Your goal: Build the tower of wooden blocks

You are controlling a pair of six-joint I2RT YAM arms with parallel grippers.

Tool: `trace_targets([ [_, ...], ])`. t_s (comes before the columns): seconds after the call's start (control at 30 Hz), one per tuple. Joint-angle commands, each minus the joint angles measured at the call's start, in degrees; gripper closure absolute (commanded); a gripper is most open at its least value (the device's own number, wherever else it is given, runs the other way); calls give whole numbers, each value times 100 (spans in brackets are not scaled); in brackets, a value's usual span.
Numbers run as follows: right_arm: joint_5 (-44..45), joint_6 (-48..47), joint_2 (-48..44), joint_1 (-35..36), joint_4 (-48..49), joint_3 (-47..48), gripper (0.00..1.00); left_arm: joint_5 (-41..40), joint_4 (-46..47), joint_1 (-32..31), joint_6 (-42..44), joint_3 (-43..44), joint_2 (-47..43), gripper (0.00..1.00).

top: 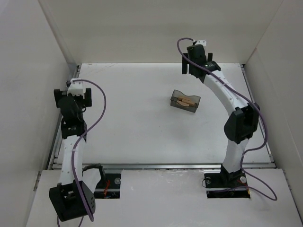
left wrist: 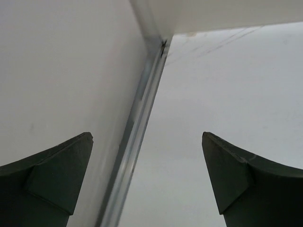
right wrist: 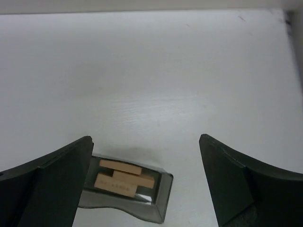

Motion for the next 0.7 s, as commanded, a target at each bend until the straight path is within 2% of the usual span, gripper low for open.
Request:
trace_targets([
  [0.0,-3038,-1987,-446,-218,2044,-270,0,1544,-1020,-30,965,938,35,0],
  [0.03,-3634,-2218,-280,-296,1853,-131,0,1661,-1127,-82,1402,1043,35,0],
  [0.07,-3771,-2403,-69,-297,1233,367,0,1662,-1224,-82,1633,1201,157,0],
  [0.17,-3449,-2668,862,-411,342,1325,0,1408,-1681,-249,2466,1448,439,0],
  [0.23,-3263,-2921,1275,-411,-353,1514,5,892,-2066,-451,2724,1711,799,0],
  [0.27,-3202,-3019,1278,-411,-468,1454,7,740,-2199,-521,2794,1791,913,0],
  [0.37,-3149,-3326,883,-464,-163,384,14,328,-2516,-776,2909,1975,1248,0],
  [0.43,-3148,-3476,698,-526,-4,-345,19,326,-2595,-908,2909,1976,1318,0],
  [0.5,-3375,-3608,645,-586,-170,-541,26,396,-2596,-969,2909,1976,1319,0],
  [0.53,-3429,-3608,645,-639,-231,-716,35,483,-2596,-970,2857,1976,1319,0],
  [0.67,-3641,-3609,399,-693,4,-1262,42,537,-2596,-1022,2786,2046,1371,0],
])
